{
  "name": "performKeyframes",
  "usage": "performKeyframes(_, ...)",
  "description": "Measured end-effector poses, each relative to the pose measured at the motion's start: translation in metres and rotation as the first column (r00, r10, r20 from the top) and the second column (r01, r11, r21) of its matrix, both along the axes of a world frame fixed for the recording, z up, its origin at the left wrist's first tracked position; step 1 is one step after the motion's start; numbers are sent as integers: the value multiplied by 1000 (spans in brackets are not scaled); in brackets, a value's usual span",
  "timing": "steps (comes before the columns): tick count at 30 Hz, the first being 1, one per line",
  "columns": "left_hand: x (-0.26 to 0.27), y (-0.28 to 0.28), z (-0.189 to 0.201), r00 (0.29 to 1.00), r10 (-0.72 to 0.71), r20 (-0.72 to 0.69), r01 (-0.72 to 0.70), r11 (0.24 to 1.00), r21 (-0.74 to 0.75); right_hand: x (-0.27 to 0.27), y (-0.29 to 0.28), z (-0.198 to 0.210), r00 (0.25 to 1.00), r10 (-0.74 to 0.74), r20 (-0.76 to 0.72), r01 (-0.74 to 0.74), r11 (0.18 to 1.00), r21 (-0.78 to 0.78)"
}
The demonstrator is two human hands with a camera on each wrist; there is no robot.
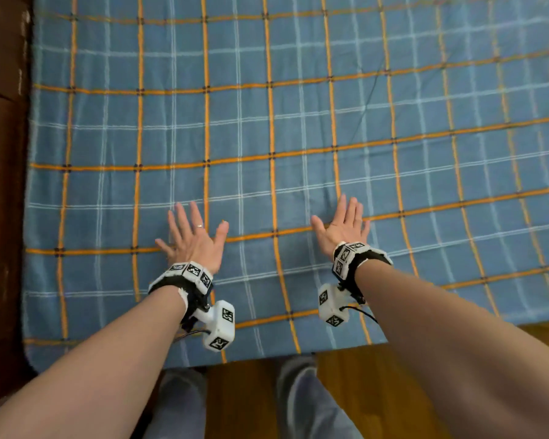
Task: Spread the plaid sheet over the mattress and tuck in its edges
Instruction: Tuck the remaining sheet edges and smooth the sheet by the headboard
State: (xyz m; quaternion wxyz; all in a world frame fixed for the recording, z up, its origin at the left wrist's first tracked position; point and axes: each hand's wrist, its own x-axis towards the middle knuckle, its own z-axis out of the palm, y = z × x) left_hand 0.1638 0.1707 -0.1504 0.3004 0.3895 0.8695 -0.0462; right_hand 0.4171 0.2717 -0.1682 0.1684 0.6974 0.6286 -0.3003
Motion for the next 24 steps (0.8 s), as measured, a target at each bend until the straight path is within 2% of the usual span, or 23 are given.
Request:
performKeyframes(5, 104, 78, 50, 973, -141, 183, 128, 989, 80, 63, 39, 55, 993, 67, -92, -69, 998, -12)
performKeyframes(10, 154, 129, 46, 958, -237, 161, 224, 970, 97, 115, 63, 66, 987, 103, -125, -103, 995, 5)
performKeyframes(14, 198, 152, 14, 915, -396, 81, 390, 917, 85, 153, 72, 43, 988, 109, -109, -105, 994, 44)
performKeyframes(19, 246, 162, -41, 878, -477, 42, 478, 878, -13, 189, 84, -19, 987, 142, -70, -137, 988, 66)
performKeyframes(21, 276, 157, -59, 882, -470, -27, 468, 882, -51, 223, 83, -43, 984, 169, -53, -164, 983, 83)
performKeyframes(24, 335, 166, -76, 871, -471, -137, 473, 881, -20, 299, 89, -64, 959, 282, -8, -276, 944, 183)
